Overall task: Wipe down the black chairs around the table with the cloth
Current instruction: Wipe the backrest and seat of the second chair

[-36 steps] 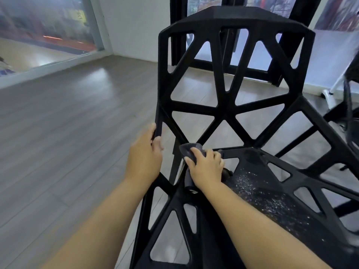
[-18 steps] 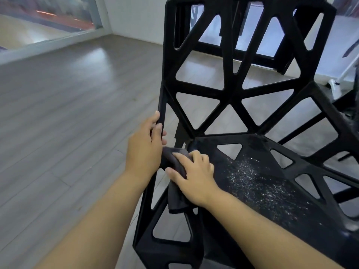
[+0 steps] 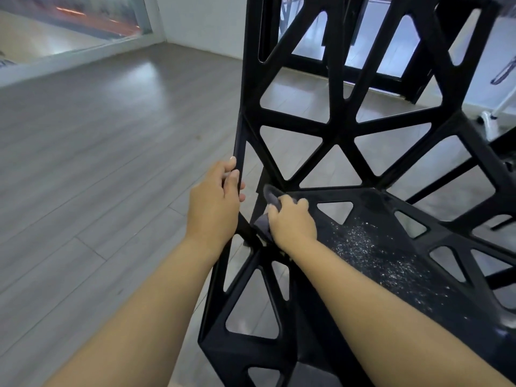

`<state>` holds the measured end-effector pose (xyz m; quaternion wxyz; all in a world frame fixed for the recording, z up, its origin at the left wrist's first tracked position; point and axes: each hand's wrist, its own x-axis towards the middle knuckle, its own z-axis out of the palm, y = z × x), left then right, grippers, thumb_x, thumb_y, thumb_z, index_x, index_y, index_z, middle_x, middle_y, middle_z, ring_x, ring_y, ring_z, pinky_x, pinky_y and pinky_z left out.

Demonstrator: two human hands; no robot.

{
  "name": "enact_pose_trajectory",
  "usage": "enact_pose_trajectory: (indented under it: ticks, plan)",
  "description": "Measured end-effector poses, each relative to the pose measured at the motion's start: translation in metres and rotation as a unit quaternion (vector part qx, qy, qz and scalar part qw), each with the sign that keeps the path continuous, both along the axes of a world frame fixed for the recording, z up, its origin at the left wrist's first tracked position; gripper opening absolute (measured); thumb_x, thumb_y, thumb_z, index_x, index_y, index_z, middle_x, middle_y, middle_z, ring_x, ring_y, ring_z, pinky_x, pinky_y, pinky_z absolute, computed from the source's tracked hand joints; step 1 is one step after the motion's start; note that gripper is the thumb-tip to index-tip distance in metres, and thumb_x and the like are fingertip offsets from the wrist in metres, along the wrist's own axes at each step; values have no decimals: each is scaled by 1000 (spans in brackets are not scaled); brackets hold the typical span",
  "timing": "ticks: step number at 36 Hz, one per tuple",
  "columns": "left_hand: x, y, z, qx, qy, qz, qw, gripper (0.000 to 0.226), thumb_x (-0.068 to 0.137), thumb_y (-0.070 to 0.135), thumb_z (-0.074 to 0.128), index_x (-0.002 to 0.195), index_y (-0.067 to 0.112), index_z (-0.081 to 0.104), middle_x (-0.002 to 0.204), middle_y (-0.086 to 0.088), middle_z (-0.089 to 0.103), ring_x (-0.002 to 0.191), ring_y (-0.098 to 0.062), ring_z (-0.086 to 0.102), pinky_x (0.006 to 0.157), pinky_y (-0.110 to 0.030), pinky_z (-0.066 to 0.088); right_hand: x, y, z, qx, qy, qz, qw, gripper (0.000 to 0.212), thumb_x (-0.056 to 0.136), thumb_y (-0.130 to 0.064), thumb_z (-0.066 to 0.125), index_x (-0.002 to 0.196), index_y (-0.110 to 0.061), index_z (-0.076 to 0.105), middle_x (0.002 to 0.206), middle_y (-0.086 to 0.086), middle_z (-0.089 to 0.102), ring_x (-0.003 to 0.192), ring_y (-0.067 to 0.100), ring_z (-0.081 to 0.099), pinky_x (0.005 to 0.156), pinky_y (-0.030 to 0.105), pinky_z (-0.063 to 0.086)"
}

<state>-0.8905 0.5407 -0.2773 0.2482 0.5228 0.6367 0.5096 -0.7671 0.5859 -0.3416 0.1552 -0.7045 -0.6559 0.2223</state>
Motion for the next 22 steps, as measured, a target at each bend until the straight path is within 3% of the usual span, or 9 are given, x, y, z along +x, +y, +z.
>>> enact_pose_trajectory:
  ticks: [5, 7, 10, 13, 16, 19, 22]
  plan:
    - [-2, 2, -3, 6, -3, 2, 1000, 28, 100, 23, 42, 124, 24, 56, 91, 2, 66, 70, 1, 63, 58, -3, 42, 7, -64, 5, 51, -26, 108, 993, 35, 97, -42, 43, 127, -26, 49, 118, 6, 40, 101, 33, 54, 74, 33, 38]
    - [-1, -1, -3, 8, 2, 0, 1000, 30, 100, 23, 41, 127, 24, 55, 95, 3, 66, 72, 2, 63, 60, -2, 42, 13, -83, 6, 44, -10, 124, 991, 35, 97, -45, 43, 128, -29, 49, 107, -1, 35, 95, 30, 55, 69, 31, 35]
    - [0, -4, -3, 7, 0, -2, 1000, 33, 101, 21, 40, 131, 25, 52, 103, 3, 65, 74, 7, 62, 62, 0, 41, 19, -82, 4, 34, 3, 121, 992, 35, 97, -46, 42, 127, -29, 49, 103, -3, 33, 93, 29, 54, 69, 31, 36]
    - [-1, -11, -5, 2, 24, -1, 1000, 33, 101, 23, 39, 132, 28, 49, 98, 7, 65, 75, 13, 60, 62, -1, 42, 12, -63, 1, 12, 5, 72, 997, 40, 98, -43, 40, 132, -22, 45, 121, 8, 40, 101, 33, 54, 78, 34, 40]
    - [-4, -20, -9, 4, 33, 0, 999, 31, 100, 26, 40, 129, 30, 50, 85, 9, 65, 76, 1, 62, 67, -17, 52, 6, -48, 2, 2, 18, 39, 999, 40, 99, -42, 38, 131, -17, 44, 122, 13, 42, 98, 34, 55, 77, 34, 38]
    - [-7, -27, -15, 2, 44, -1, 999, 33, 99, 28, 41, 131, 28, 50, 95, 7, 68, 83, -5, 63, 76, -27, 53, 8, -39, 7, 10, 97, 35, 995, 39, 99, -42, 40, 131, -21, 46, 123, 10, 43, 99, 28, 53, 78, 30, 37]
    - [-8, -33, -15, -7, 44, 2, 999, 33, 99, 28, 42, 131, 27, 51, 103, 9, 67, 92, 0, 61, 78, -15, 47, 6, -26, 25, 83, 185, 23, 979, 43, 99, -41, 42, 138, -24, 42, 127, 7, 39, 108, 23, 50, 84, 26, 35]
